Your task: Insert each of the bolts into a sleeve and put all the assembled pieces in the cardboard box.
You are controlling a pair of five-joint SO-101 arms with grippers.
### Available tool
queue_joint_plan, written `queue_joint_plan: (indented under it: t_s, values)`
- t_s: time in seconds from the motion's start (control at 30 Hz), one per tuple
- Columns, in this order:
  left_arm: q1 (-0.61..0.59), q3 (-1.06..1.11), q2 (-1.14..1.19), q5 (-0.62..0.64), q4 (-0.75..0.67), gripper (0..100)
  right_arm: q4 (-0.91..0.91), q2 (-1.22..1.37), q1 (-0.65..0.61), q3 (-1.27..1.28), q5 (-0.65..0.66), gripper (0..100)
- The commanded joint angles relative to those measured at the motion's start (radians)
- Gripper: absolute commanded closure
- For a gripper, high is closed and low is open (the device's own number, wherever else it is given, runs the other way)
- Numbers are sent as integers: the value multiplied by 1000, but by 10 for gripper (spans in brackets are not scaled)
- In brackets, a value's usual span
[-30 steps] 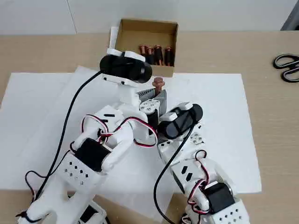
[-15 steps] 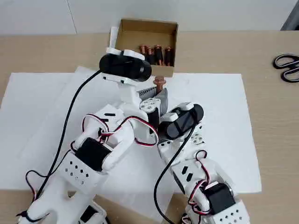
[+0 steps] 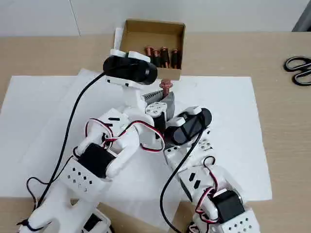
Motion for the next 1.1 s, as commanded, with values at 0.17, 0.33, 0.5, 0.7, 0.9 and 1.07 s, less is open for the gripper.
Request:
queue_joint_plan:
  t_s: [0.17, 0.33, 0.5, 0.7, 0.9, 1.07]
  values:
    - [-41, -8, -15, 2, -48, 995, 2, -12, 2, -9, 0, 995]
    - [-11, -7, -15, 2, -46, 995, 2, -12, 2, -9, 0, 995]
    - [8, -7, -15, 2, -49, 995, 2, -12, 2, -9, 0, 995]
    - [11, -4, -11, 2, -51, 995, 2, -12, 2, -9, 0, 995]
    - [11, 31, -9, 2, -75, 995, 2, -12, 2, -9, 0, 995]
    - [11, 77, -14, 2, -106, 995, 2, -12, 2, -9, 0, 995]
